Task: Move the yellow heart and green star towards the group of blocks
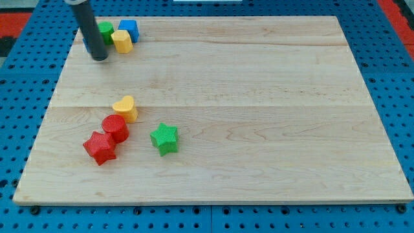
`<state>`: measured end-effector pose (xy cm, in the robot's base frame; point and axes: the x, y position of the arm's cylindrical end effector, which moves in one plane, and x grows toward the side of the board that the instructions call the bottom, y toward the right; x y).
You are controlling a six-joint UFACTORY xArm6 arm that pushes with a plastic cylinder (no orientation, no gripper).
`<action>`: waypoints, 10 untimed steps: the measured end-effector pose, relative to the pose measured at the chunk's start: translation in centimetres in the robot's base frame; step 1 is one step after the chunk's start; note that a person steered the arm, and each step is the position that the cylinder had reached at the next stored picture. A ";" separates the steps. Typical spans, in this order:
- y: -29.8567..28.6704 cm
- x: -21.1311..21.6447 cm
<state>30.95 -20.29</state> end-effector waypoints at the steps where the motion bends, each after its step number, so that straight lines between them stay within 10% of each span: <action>1: 2.5 4.7; 3: 21.6 15.3; 7: 12.1 24.5; 10: 5.4 17.0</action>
<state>47.99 -14.86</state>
